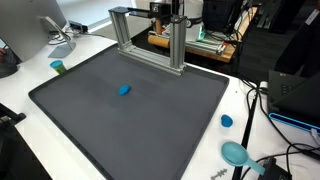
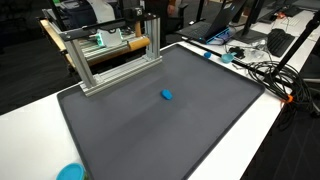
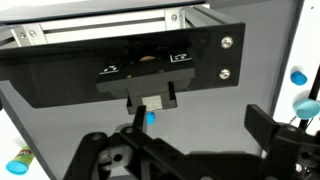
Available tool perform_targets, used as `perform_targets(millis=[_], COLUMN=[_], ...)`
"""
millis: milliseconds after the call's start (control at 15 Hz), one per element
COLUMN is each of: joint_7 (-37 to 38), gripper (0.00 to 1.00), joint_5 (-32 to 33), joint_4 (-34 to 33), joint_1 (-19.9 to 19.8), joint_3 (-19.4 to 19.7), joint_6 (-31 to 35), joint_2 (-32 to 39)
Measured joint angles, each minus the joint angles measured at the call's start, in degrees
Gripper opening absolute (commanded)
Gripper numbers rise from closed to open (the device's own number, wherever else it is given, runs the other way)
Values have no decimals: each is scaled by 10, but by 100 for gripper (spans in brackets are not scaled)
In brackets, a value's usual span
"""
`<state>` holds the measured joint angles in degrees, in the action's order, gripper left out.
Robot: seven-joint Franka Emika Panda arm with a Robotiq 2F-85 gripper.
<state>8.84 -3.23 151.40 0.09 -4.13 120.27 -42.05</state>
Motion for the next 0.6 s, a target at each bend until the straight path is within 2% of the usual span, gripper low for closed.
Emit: perform_targets(millis=[333,600], joint_7=[-30,-113], gripper=[100,100], joint_5=[23,38], joint_4=[15,30], joint_1=[-8,-4], joint_3=[9,23], joint_6=[-2,26], joint_2=[4,4])
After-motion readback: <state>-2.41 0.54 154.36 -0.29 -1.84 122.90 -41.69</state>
